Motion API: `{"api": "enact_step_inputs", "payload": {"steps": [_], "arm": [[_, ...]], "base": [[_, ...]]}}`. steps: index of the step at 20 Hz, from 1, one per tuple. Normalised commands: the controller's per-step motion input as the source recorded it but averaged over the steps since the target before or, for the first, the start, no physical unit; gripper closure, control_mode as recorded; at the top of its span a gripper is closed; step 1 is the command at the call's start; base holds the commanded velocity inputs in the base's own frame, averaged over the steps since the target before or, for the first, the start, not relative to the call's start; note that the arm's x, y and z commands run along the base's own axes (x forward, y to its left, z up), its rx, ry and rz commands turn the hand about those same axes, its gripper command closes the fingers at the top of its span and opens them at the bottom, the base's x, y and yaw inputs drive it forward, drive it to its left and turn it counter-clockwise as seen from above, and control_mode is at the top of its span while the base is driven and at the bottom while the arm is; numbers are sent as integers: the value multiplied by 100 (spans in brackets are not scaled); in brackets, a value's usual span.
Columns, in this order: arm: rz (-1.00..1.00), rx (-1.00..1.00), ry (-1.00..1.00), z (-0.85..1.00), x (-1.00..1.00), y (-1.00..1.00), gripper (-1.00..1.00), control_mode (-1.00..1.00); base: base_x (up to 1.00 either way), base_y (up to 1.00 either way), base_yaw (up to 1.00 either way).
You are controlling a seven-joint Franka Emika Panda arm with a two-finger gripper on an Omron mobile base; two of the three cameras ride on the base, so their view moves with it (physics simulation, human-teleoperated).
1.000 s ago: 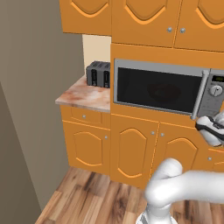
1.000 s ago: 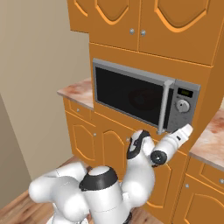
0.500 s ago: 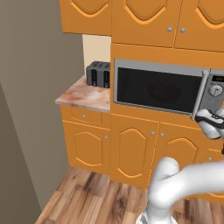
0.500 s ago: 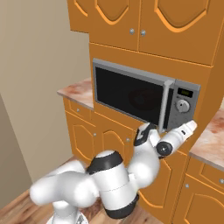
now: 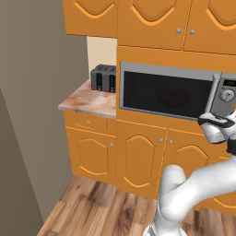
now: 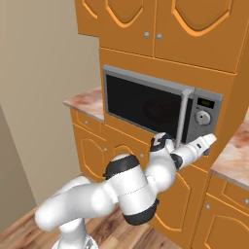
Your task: Place the bowl containing the garlic and fish in the microwave. Close the microwave door and press the start button to microwave the meal.
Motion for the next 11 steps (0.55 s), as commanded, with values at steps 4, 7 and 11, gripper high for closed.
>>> {"api": "enact_step_inputs", "payload": {"steps": [4,7,11], "arm": [[-1,0,7,-34,54,-28,100,-100],[-1,1,2,-10,35,-55,100,-100],[0,1,13,0,-23,-67,100,-100]], "base": [[0,0,0],[0,0,0],[0,0,0]]}}
